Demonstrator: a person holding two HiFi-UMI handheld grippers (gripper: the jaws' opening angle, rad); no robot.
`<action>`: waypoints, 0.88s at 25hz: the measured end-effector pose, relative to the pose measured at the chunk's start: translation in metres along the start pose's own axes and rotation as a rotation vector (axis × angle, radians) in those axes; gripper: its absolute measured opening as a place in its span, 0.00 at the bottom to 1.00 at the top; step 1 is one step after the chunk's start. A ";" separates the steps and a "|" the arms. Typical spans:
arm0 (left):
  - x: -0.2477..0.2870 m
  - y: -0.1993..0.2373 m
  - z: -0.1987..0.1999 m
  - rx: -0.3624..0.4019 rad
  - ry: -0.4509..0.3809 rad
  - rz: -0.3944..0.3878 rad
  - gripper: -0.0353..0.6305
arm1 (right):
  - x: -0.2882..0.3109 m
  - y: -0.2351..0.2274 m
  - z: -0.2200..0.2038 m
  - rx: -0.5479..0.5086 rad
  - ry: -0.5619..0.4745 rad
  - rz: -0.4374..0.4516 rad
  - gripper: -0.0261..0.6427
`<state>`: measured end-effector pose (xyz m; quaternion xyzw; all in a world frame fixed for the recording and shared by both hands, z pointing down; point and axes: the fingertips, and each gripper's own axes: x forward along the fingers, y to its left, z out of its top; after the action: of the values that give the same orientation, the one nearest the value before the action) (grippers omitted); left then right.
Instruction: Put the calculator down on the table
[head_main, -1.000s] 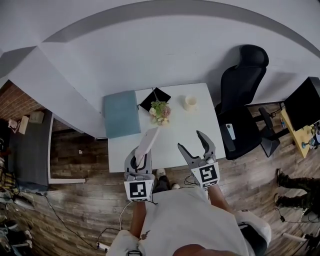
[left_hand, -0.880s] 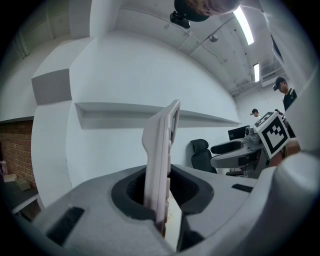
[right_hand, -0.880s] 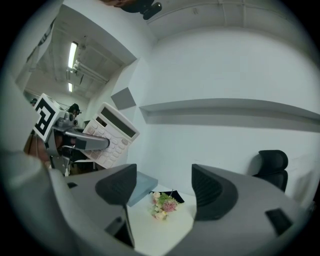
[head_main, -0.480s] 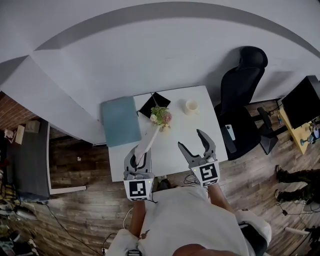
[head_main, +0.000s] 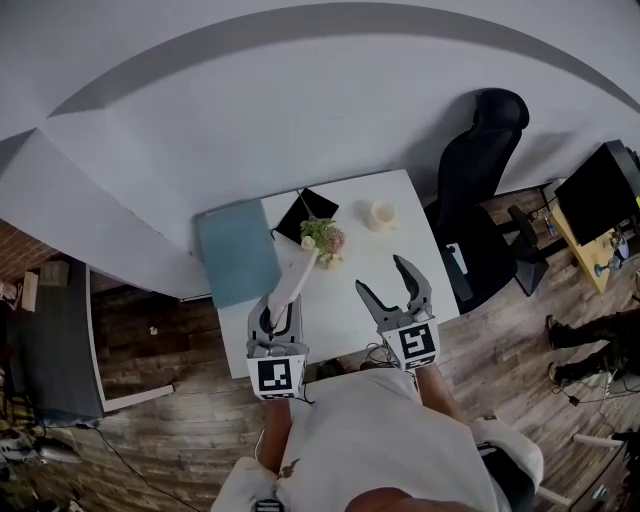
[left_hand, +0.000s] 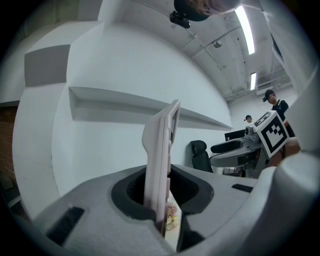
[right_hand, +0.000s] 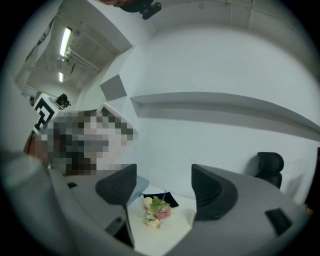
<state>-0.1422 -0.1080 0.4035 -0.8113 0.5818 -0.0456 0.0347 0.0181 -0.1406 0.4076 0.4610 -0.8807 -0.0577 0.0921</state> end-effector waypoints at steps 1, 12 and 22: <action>0.001 0.003 -0.002 -0.005 0.002 -0.006 0.18 | 0.002 0.001 0.000 -0.002 0.005 -0.007 0.55; 0.016 0.021 -0.032 -0.086 0.041 -0.044 0.18 | 0.016 0.003 -0.011 -0.013 0.089 -0.051 0.55; 0.030 0.010 -0.061 -0.126 0.113 -0.066 0.18 | 0.025 -0.004 -0.043 0.016 0.161 -0.012 0.55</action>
<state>-0.1492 -0.1403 0.4639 -0.8268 0.5574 -0.0556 -0.0509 0.0169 -0.1642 0.4517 0.4700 -0.8682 -0.0142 0.1585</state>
